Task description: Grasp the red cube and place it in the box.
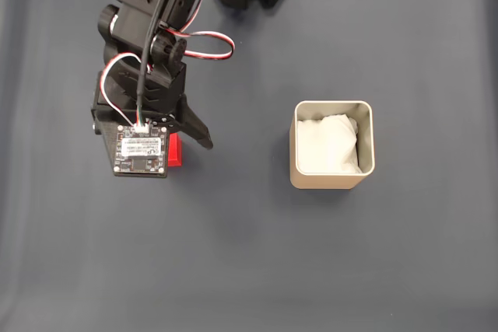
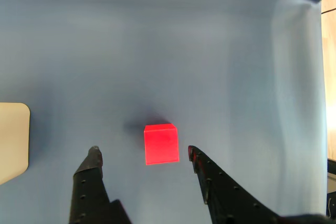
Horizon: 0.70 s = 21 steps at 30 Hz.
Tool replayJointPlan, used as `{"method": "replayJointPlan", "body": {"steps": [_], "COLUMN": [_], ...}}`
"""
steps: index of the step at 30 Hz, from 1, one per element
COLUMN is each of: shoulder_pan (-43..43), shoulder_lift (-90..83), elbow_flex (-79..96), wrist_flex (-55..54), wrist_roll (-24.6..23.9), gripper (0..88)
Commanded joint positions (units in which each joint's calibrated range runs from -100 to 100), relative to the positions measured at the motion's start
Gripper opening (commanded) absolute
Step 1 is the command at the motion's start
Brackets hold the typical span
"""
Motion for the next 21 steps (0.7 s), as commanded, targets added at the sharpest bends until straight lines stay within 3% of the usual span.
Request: {"method": "replayJointPlan", "body": {"steps": [1,21], "shoulder_pan": [-0.4,-0.9], "shoulder_lift": [0.5,4.6], "elbow_flex": [-3.0,-3.1], "wrist_flex": [-1.4,-3.0], "wrist_roll": [-0.4,-1.0], "gripper": [39.6,39.6]}}
